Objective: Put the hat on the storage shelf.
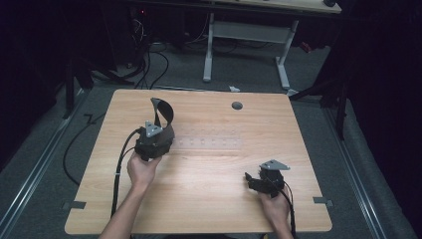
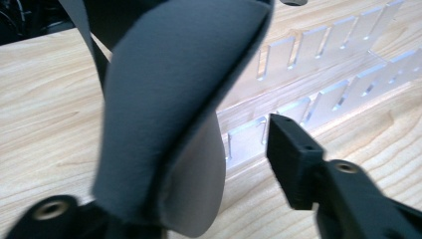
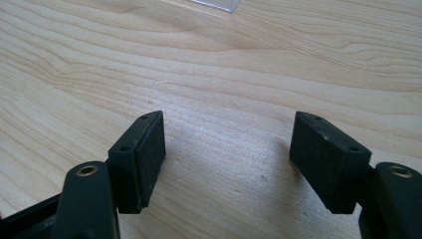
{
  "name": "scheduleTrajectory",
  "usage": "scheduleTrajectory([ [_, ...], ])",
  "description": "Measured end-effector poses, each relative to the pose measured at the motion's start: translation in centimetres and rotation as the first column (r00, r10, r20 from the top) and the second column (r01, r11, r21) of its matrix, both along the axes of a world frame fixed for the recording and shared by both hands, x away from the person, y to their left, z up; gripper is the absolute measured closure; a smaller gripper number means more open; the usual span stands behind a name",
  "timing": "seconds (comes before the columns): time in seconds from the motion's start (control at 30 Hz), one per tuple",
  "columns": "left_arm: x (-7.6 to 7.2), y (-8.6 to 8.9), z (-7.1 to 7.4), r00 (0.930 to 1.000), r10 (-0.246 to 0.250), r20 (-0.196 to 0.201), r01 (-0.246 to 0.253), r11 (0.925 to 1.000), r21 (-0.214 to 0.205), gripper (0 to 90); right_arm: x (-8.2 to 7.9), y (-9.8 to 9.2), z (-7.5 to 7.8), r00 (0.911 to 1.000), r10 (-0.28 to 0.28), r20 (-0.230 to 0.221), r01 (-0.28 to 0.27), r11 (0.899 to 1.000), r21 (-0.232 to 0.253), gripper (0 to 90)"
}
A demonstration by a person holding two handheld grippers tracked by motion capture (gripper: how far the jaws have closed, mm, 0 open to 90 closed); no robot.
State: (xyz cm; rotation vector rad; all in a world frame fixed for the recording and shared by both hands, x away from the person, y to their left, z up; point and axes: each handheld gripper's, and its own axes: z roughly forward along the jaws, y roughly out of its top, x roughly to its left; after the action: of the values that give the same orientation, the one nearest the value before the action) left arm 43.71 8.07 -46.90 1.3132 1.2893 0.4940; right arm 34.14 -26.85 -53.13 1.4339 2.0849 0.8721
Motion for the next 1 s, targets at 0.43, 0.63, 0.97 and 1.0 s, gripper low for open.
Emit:
scheduleTrajectory([
  [0.43, -1.7, 1.3, 0.3, 1.0, -0.001, 0.009, 0.002, 0.9999, -0.016, 40.5, 0.0, 0.0, 0.0, 1.0, -0.001, 0.0, 0.001, 1.0, 0.0, 30.5],
  [0.63, -3.0, 2.3, 0.5, 0.9997, -0.005, 0.024, 0.006, 0.9991, -0.041, 39.7, 0.0, 0.0, 0.0, 1.0, -0.001, 0.0, 0.001, 1.0, 0.0, 30.5],
  [0.97, -4.3, 4.0, 0.9, 0.9998, -0.011, 0.017, 0.012, 0.9965, -0.082, 39.1, 0.0, 0.0, 0.0, 1.0, -0.001, 0.0, 0.001, 1.0, 0.0, 30.5],
  [1.0, -4.3, 4.0, 0.9, 0.9998, -0.011, 0.017, 0.012, 0.9965, -0.082, 39.1, 0.0, 0.0, 0.0, 1.0, -0.001, 0.0, 0.001, 1.0, 0.0, 30.5],
])
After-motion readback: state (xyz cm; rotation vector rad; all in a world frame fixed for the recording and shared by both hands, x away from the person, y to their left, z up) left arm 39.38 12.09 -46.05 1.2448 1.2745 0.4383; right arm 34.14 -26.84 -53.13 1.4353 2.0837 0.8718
